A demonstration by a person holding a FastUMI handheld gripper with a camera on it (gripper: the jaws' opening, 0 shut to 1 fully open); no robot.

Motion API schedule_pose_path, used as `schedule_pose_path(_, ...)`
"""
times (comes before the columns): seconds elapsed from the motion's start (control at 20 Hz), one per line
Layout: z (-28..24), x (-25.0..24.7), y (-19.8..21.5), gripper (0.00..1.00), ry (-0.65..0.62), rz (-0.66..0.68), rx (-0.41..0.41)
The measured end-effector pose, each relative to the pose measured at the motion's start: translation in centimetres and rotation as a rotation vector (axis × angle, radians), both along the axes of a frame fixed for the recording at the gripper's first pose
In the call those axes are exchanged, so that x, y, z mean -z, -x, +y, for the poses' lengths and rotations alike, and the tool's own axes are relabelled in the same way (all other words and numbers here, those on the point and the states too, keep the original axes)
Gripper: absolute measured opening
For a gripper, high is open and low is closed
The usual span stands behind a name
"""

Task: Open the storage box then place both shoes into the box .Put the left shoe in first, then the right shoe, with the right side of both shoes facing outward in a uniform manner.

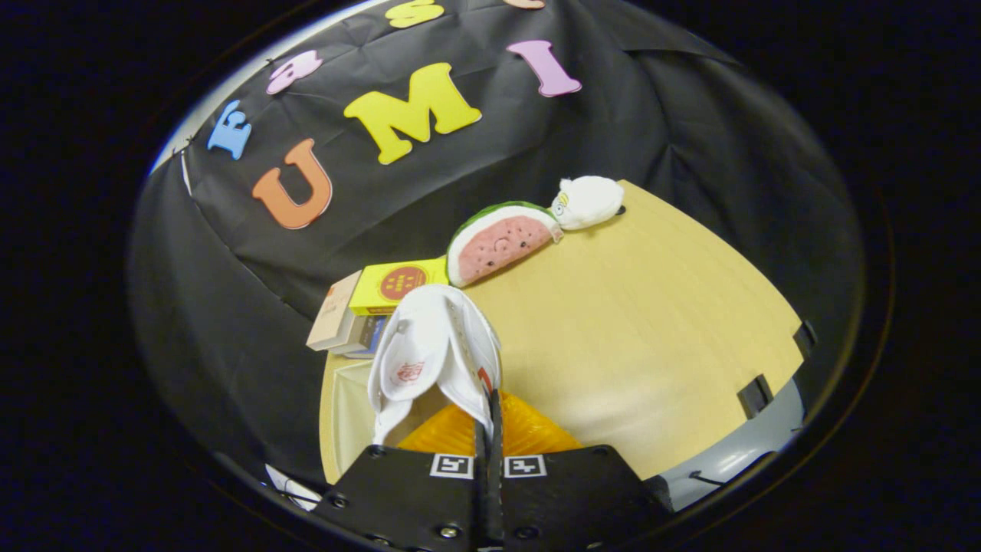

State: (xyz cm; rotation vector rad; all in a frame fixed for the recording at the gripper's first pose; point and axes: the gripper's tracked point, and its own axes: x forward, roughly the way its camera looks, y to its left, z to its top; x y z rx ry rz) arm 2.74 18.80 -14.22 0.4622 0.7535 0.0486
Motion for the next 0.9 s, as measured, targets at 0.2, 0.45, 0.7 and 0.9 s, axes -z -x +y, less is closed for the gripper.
schedule_pose_path(0.2,5.5,0.5,0.6,0.0,-0.013,0.01,-0.01)
schedule_pose_path(0.45,10.4,2.5,0.1,0.0,-0.004,0.015,-0.014)
schedule_pose_path(0.7,11.6,5.2,-0.3,0.0,0.032,0.029,0.031)
schedule_pose_path(0.9,11.3,6.1,-0.6,0.0,0.097,-0.019,0.087)
